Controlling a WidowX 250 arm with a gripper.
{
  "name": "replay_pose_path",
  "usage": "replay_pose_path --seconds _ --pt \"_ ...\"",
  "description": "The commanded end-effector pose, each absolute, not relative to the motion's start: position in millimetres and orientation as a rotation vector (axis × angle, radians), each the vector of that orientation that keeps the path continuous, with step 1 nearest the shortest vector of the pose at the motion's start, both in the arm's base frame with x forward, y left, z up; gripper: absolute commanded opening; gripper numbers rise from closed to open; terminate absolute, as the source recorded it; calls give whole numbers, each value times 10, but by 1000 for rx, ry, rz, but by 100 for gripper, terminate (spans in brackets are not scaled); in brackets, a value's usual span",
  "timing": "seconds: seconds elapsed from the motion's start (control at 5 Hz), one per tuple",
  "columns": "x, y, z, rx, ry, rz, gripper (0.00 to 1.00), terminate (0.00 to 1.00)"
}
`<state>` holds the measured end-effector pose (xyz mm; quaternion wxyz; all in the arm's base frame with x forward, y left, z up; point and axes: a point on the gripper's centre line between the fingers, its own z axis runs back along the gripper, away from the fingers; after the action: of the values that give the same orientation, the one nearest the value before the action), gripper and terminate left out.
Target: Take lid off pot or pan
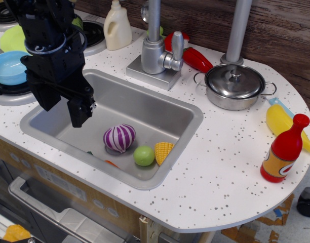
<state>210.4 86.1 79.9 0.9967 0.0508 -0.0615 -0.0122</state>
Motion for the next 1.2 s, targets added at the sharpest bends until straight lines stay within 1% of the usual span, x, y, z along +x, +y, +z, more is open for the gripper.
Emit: replay_pose_path --seconds 0.0,0.2,0.4,0.6,0.8,1.0 --pt "2104 861 799 102 -123 -24 100 0" --pt "2300 610 969 112 -83 16 100 0" --pt "2547 221 1187 151 -97 67 100 0" --pt "2739 -160 1232 141 -161 102 100 0" --pt "2979 -506 1251 157 -200 81 100 0" --pt "3281 -730 1282 116 -221 27 100 0"
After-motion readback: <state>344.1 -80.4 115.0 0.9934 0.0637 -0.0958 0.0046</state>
